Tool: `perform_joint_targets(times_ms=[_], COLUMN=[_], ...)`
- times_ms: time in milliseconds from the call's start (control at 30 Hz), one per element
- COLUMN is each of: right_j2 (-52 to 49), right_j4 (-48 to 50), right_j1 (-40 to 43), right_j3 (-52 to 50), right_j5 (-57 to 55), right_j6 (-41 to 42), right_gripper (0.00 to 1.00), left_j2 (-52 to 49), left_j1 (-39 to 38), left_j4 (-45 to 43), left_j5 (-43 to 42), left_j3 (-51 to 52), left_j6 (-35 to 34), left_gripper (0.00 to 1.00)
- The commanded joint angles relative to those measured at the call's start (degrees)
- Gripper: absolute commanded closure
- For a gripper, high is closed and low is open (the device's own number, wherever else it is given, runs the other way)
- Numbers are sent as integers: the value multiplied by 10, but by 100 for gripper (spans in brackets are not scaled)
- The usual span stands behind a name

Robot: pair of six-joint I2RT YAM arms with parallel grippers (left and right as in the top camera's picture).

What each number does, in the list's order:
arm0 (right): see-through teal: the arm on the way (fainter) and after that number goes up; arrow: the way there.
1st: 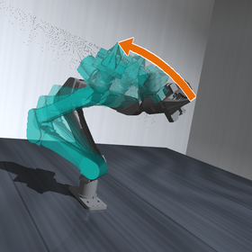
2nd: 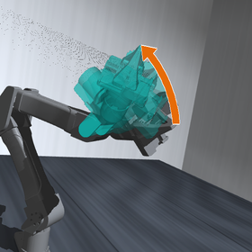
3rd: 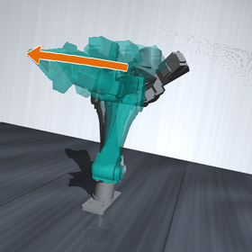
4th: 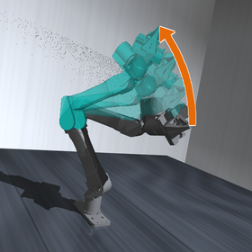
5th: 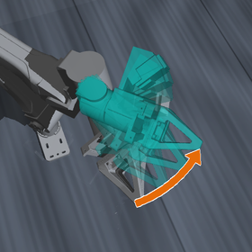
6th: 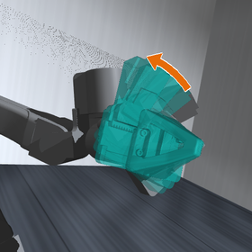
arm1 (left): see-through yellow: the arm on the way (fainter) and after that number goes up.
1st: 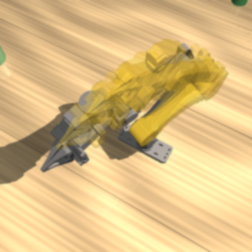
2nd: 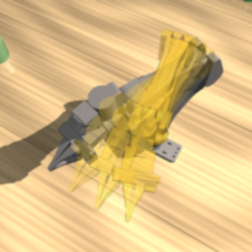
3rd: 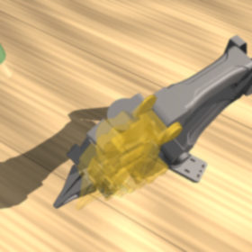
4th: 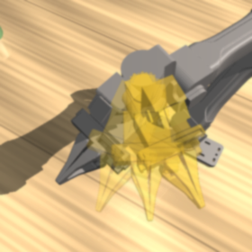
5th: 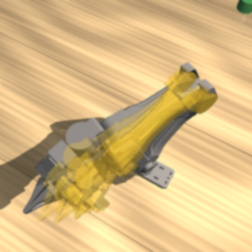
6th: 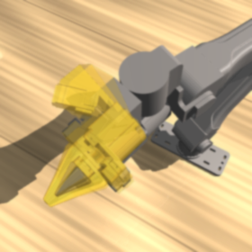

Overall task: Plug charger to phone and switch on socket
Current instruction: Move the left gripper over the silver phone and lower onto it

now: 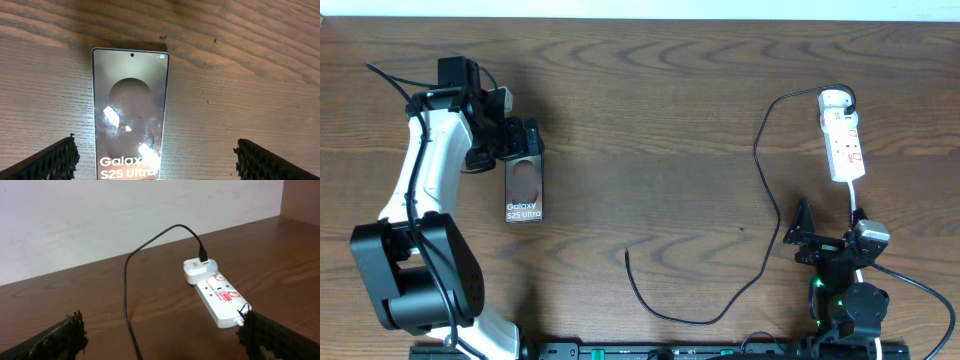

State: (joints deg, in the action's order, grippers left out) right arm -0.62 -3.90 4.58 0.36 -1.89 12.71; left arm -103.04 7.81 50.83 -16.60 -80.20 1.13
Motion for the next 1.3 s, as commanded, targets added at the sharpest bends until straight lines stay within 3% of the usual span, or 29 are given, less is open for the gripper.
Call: perform_joint_targets(times_ms=[0, 133, 800, 1267], right_j2=[3, 3, 3, 3], right_j4=[-2, -2, -2, -2], right_j1=[1, 1, 1, 1], right_j3=[0, 0, 0, 0], right_j5=[-1, -1, -1, -1], right_j6=[-6, -6, -6, -6], right_gripper=[1, 1, 1, 1], left_j2=[-8, -8, -16, -89], left_j1=[2, 2, -6, -21], left_j4=[3, -4, -75, -98], left_j5=[27, 72, 72, 73], left_j3=[15, 31, 88, 88], left_j6=[4, 4, 9, 16], left_gripper=[2, 2, 2, 2])
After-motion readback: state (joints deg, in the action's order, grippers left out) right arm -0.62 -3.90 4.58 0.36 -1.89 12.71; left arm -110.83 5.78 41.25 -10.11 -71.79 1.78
